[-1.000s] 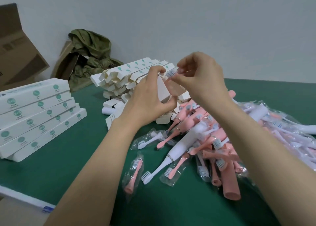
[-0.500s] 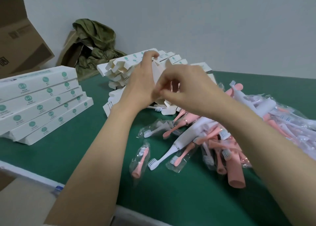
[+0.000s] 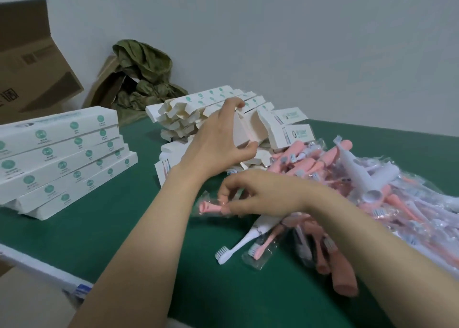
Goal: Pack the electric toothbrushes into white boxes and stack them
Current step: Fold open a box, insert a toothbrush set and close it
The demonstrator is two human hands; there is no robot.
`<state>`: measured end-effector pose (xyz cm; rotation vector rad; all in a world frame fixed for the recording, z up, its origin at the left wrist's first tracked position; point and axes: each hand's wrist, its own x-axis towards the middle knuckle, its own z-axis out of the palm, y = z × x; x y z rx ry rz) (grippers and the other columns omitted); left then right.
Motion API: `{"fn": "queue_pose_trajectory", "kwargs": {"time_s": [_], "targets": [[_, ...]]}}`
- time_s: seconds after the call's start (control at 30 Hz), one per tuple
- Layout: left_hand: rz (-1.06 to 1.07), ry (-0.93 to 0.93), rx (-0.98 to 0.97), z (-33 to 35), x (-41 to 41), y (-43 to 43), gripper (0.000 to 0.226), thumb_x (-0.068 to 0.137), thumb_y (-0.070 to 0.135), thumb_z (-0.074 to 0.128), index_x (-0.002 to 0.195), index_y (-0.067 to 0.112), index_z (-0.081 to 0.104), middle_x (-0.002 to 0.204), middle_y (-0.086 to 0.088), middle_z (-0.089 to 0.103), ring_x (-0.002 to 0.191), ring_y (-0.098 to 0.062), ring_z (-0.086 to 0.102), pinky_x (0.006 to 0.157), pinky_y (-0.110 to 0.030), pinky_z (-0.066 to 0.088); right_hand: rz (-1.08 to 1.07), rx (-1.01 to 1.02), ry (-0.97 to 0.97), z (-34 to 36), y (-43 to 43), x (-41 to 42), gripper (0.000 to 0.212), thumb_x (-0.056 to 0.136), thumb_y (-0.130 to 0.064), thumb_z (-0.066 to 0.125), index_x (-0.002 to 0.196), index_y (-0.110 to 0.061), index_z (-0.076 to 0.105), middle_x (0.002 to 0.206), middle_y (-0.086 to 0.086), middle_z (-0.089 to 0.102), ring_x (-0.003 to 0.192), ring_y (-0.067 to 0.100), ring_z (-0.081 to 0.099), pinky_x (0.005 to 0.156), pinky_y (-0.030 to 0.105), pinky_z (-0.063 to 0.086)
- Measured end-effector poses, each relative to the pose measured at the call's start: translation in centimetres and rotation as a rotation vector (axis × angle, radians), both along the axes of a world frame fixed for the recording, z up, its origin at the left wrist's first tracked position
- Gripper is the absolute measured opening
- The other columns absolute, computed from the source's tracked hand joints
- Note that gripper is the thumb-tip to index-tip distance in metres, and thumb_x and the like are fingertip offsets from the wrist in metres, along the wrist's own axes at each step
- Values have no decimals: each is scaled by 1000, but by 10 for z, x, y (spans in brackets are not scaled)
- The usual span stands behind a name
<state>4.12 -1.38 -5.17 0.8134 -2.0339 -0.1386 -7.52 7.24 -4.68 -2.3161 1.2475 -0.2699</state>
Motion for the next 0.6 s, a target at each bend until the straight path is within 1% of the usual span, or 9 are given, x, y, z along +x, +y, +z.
{"fn": "queue_pose_trajectory", "kwargs": {"time_s": [0.07,0.13,0.2,0.23,0.3,0.37,0.43,0.5,0.6], "targets": [[-7,6,26,2,2,-1,65,70,27,71,125,30,35,109,7,44,90,0,31,73,-21,31,-9,98,-232,21,2,-15,10,94,-19,56,88,-11,58,89,9,65,74,24,59,68,31,47],[-24,30,71,6,2,0,70,66,22,70,125,33,35,110,8,46,93,-4,36,74,-22,33,-51,165,-528,40,5,-27,11,95,-15,55,89,-7,58,80,9,64,71,22,63,65,28,50],[-48,89,41,9,-1,6,69,61,35,70,122,34,36,103,14,49,93,-10,47,72,-23,38,-184,119,-783,51,5,-34,12,89,-17,61,83,-7,58,72,9,63,59,17,61,53,22,48],[-50,106,-8,9,-4,9,68,61,38,69,121,29,38,101,15,49,92,-9,48,72,-23,38,-287,49,-843,53,3,-37,14,86,-17,64,82,-5,58,70,9,64,55,14,58,51,21,46],[-51,102,-89,8,-8,13,66,64,35,69,122,18,43,105,13,48,94,0,42,78,-17,34,-483,-82,-846,53,-1,-42,13,86,-13,65,83,-1,62,76,15,68,59,15,54,56,23,44],[-61,85,-99,7,-10,14,66,68,29,74,124,13,44,111,13,47,97,6,38,81,-6,30,-600,-141,-841,54,-3,-45,10,85,-10,67,79,-2,65,80,20,68,61,15,54,59,24,44],[-68,55,-100,8,-11,14,67,69,27,76,126,11,45,113,14,46,99,6,38,83,-7,29,-678,-217,-785,55,-2,-50,8,81,-10,70,75,-6,66,66,7,67,51,8,52,53,18,42],[-74,20,-105,8,-12,15,68,69,29,76,126,11,45,113,14,44,99,6,37,82,-11,29,-725,-333,-621,58,0,-53,13,80,-11,70,68,-12,65,49,-9,58,41,0,47,43,11,35],[-89,0,-95,7,-16,21,68,68,35,70,126,12,45,111,13,45,95,5,37,79,-12,29,-693,-485,-379,65,6,-50,16,77,-10,68,64,-18,65,50,-13,56,44,-1,50,37,7,30]]}}
